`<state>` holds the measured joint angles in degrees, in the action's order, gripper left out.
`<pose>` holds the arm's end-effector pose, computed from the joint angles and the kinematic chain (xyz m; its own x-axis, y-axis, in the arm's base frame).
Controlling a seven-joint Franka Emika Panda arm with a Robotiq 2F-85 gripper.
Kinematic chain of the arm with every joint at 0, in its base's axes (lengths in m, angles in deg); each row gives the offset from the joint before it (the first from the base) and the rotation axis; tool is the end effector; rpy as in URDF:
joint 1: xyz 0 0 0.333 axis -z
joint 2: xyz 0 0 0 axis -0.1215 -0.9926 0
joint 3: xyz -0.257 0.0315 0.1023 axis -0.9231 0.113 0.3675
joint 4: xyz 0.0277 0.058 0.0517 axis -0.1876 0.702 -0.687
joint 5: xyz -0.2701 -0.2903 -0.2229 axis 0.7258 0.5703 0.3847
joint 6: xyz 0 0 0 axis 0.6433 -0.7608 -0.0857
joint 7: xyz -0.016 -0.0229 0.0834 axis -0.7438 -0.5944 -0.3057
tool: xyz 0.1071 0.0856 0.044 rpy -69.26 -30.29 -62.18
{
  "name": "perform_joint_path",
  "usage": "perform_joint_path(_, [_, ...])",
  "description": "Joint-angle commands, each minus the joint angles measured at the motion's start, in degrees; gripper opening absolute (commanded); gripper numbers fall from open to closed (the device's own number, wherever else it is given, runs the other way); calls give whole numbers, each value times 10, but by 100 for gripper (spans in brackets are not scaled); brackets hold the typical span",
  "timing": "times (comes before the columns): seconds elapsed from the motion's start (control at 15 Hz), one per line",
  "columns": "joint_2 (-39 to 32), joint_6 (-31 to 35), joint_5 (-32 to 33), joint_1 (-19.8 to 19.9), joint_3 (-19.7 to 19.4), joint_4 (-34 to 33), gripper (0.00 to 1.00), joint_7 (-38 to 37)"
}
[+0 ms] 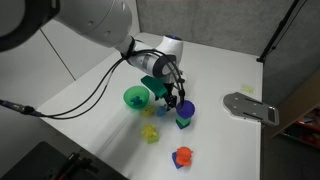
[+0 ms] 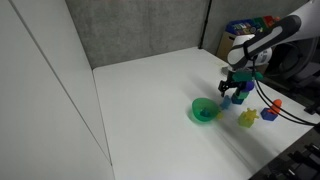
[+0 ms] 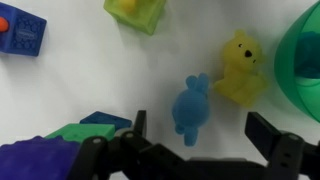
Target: Remove the green object from the bowl
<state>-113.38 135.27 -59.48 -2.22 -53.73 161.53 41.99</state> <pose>0.6254 -0.1198 -0.0006 0.8811 -0.4165 -0.2239 -0.4150 -0.9081 0.0559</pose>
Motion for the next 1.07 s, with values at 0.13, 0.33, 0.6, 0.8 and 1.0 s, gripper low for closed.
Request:
perform_joint_path(0.13, [22, -1, 10, -7, 2, 6, 100, 8])
perform_joint_path(0.33, [53, -6, 15, -19, 7, 24, 100, 17])
perform_joint_path(0.6, [115, -23, 35, -43, 15, 59, 100, 25])
perform_joint_path(0.8, [173, -49, 52, -60, 25, 95, 100, 27])
perform_joint_path(1.0, [236, -66, 63, -71, 35, 134, 100, 25])
